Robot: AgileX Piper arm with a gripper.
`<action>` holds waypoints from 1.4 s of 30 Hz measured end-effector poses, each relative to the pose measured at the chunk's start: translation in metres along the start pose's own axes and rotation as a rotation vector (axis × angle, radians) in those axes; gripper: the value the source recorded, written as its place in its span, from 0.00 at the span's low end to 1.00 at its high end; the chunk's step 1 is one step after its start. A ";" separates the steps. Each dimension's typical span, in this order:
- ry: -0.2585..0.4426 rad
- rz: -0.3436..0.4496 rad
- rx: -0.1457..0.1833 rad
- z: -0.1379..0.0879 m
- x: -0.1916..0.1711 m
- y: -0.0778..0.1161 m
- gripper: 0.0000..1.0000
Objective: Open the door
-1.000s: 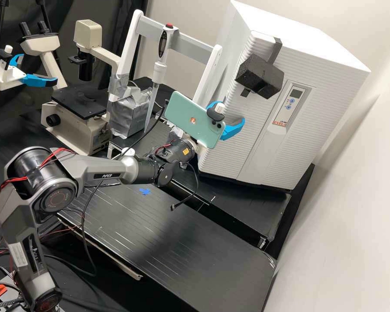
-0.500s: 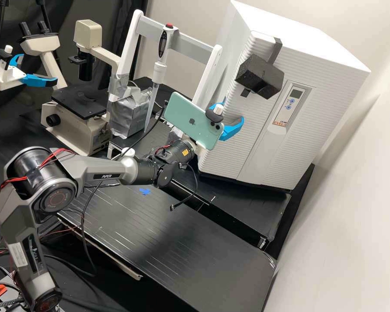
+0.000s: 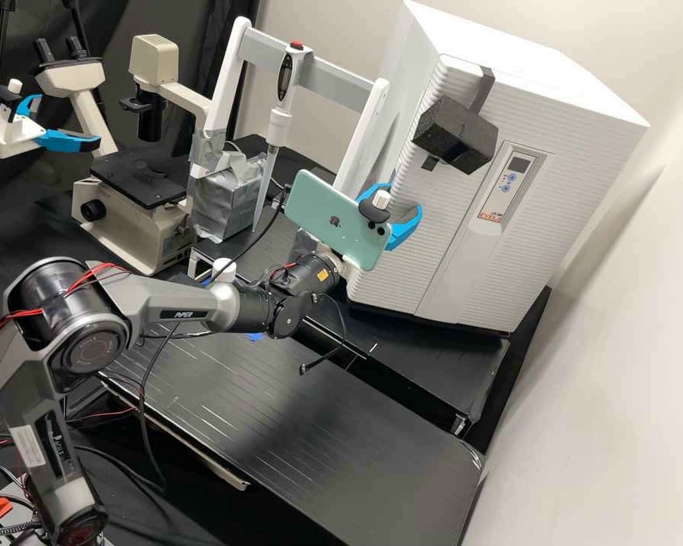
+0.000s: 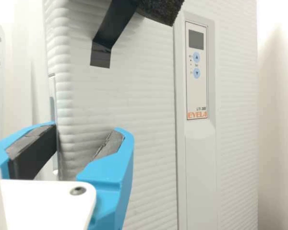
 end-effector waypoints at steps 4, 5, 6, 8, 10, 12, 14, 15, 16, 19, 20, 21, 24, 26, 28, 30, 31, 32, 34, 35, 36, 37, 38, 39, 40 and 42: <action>0.009 0.008 -0.002 0.004 -0.009 0.003 0.00; 0.010 0.014 0.002 0.005 -0.012 0.005 0.00; 0.012 0.017 -0.001 0.005 -0.014 0.005 0.00; 0.009 0.020 -0.005 0.006 -0.017 0.007 0.00; 0.011 0.020 -0.006 0.005 -0.018 0.007 0.00; 0.007 0.023 -0.008 0.006 -0.019 0.008 0.00; 0.017 0.029 -0.015 0.007 -0.022 0.009 0.00; 0.014 0.032 -0.015 0.010 -0.024 0.009 0.00; 0.021 0.041 -0.016 0.010 -0.027 0.010 0.00; 0.017 0.064 -0.007 0.014 -0.038 0.014 0.00; 0.017 0.072 -0.003 0.014 -0.041 0.016 0.00; 0.017 0.085 0.000 0.014 -0.045 0.018 0.00; 0.001 0.118 0.027 0.019 -0.058 0.020 0.00; -0.003 0.144 0.041 0.020 -0.066 0.023 0.00; -0.024 0.160 0.059 0.025 -0.073 0.023 0.00; -0.034 0.180 0.073 0.027 -0.077 0.024 0.00; -0.034 0.194 0.081 0.028 -0.078 0.024 0.00; -0.037 0.201 0.086 0.029 -0.079 0.024 0.00; -0.037 0.212 0.092 0.031 -0.081 0.024 0.00; -0.035 0.216 0.092 0.032 -0.083 0.024 0.00; -0.027 0.222 0.091 0.032 -0.084 0.025 0.00; -0.029 0.223 0.091 0.033 -0.085 0.024 0.00; -0.031 0.227 0.089 0.034 -0.086 0.025 0.00; -0.033 0.230 0.089 0.035 -0.087 0.025 0.00; -0.038 0.233 0.088 0.036 -0.088 0.025 0.00; -0.048 0.240 0.086 0.039 -0.091 0.026 1.00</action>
